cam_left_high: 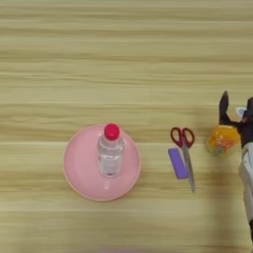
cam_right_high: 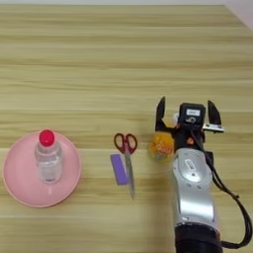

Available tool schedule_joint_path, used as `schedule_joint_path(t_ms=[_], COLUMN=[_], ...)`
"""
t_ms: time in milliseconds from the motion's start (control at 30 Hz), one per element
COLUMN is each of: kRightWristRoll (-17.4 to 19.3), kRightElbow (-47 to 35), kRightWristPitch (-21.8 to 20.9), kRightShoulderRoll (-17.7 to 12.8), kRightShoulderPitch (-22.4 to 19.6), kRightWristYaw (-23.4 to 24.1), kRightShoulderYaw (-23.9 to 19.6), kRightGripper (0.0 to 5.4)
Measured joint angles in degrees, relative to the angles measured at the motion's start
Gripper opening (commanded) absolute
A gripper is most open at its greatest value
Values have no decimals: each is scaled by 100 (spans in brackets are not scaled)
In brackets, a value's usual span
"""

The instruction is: Move the objects on the table

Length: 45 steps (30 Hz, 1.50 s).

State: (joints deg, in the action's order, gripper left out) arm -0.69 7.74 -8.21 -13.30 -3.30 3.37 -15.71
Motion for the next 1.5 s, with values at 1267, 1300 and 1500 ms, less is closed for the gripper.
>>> schedule_joint_path(t_ms=[1267,1300,1500], kRightWristRoll=[-437,-451,-515], kRightElbow=[-2001,-1951,-1573], kRightWristPitch=[-115,-119,-235], kRightShoulderRoll=[240,239,199], kRightShoulderPitch=[1498,1511,1521], kRightWristYaw=[-824,-859,-956], kRightShoulderYaw=[1087,1102,1158], kRightGripper=[536,536,536])
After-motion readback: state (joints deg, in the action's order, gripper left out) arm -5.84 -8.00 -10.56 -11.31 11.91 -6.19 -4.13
